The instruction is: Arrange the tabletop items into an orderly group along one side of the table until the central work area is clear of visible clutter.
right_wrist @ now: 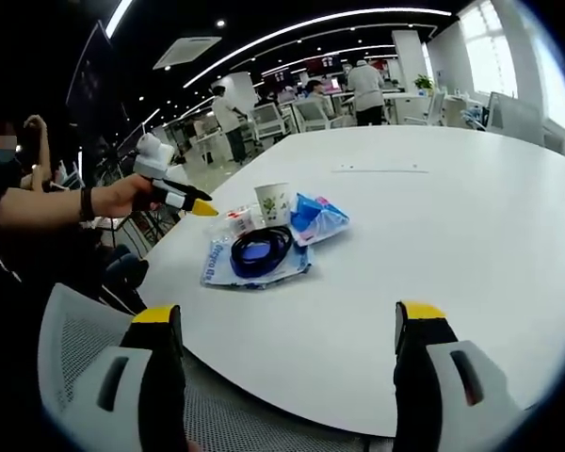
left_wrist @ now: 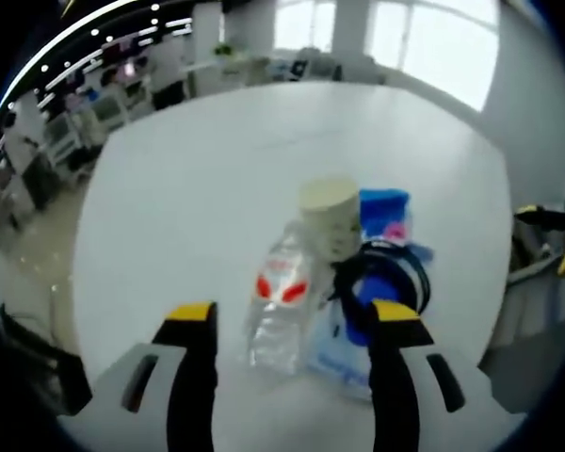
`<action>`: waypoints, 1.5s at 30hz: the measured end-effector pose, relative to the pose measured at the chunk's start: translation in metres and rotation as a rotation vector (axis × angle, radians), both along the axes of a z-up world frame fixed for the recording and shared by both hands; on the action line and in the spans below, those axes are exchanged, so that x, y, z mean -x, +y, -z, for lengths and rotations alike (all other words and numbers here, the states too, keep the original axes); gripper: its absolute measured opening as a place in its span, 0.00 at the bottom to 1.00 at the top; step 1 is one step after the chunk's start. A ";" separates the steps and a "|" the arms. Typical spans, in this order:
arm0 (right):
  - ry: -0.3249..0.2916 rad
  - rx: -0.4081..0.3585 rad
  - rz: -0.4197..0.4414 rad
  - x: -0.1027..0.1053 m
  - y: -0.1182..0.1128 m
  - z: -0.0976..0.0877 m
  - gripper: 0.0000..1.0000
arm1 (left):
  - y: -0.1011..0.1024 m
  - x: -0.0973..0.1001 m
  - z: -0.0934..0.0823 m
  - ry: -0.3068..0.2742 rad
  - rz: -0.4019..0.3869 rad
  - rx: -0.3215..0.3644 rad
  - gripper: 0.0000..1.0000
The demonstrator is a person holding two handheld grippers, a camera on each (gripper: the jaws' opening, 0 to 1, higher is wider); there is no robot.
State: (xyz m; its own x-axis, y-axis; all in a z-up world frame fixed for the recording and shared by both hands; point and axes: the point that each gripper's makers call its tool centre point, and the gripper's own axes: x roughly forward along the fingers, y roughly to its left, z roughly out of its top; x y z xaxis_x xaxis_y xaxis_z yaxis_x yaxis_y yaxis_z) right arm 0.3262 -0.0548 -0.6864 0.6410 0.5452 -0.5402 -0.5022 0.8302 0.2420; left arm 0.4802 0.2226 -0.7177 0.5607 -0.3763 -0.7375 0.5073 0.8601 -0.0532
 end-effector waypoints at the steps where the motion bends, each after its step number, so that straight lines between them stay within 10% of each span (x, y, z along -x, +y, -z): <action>1: 0.001 0.002 -0.001 0.000 0.000 0.000 0.94 | -0.001 -0.003 0.001 0.002 0.005 -0.003 0.61; 45: 0.034 0.021 -0.005 0.002 -0.001 0.008 0.93 | -0.019 -0.045 0.064 0.133 0.084 -0.118 0.53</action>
